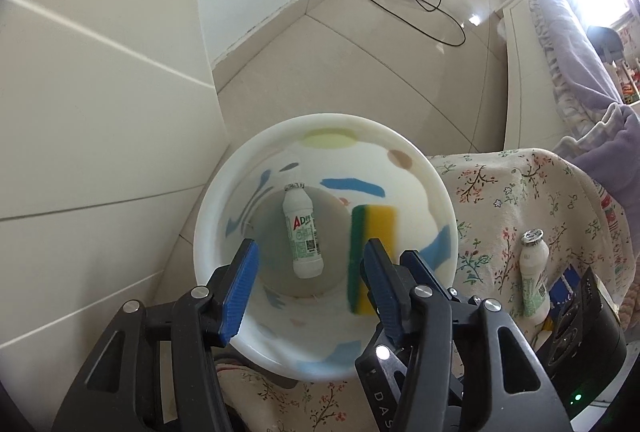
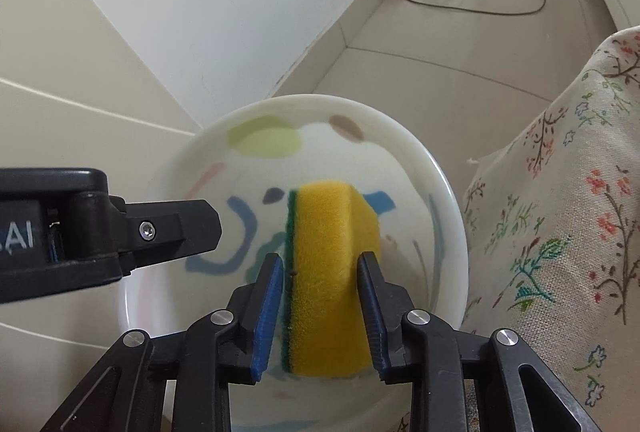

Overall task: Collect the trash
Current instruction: 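Carry bottle and sponge to the white basin and open both tools, then grasp the second white bottle with the left tool while the right tool grasps the yellow cone cup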

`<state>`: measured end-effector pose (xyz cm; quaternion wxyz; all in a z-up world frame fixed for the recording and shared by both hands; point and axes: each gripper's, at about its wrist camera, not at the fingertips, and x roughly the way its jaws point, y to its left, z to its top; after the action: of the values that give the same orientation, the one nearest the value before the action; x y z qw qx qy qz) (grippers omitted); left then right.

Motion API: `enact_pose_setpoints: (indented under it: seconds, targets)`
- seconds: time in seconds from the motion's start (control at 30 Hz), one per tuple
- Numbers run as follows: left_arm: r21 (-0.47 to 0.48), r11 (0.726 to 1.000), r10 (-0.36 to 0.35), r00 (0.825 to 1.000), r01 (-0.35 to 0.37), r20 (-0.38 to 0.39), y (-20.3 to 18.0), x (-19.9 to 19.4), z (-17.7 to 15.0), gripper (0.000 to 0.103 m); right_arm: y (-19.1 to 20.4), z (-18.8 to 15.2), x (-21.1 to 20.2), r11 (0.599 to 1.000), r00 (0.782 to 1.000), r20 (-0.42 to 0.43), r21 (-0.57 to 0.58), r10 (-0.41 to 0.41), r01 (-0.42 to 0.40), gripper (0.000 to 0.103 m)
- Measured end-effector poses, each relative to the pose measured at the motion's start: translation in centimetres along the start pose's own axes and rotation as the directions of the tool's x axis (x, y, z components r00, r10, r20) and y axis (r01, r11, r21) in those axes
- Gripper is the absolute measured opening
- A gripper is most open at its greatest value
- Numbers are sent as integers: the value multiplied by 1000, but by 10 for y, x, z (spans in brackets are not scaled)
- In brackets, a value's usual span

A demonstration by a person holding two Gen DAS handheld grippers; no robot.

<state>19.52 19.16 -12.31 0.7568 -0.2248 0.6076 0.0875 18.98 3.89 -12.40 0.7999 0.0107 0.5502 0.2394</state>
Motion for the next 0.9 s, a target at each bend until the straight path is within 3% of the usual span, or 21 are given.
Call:
enact_pose_setpoints:
  seconds: [0.2, 0.43, 0.63, 0.9]
  targets:
    - [-11, 998, -58, 998, 58, 5, -2, -11, -1, 58, 2, -5, -8, 1000, 1000, 17, 16, 22, -22, 57]
    - [-11, 995, -96, 995, 96, 8, -10, -22, -4, 58, -3, -7, -34, 999, 999, 50, 25, 19, -21, 66]
    - [13, 992, -126, 992, 125, 21, -25, -31, -9, 58, -21, -13, -87, 1000, 994, 105, 25, 3, -6, 74]
    - [119, 971, -205, 978, 208, -33, -83, -27, -30, 59, -73, -22, -185, 994, 979, 172, 39, -109, 104, 78]
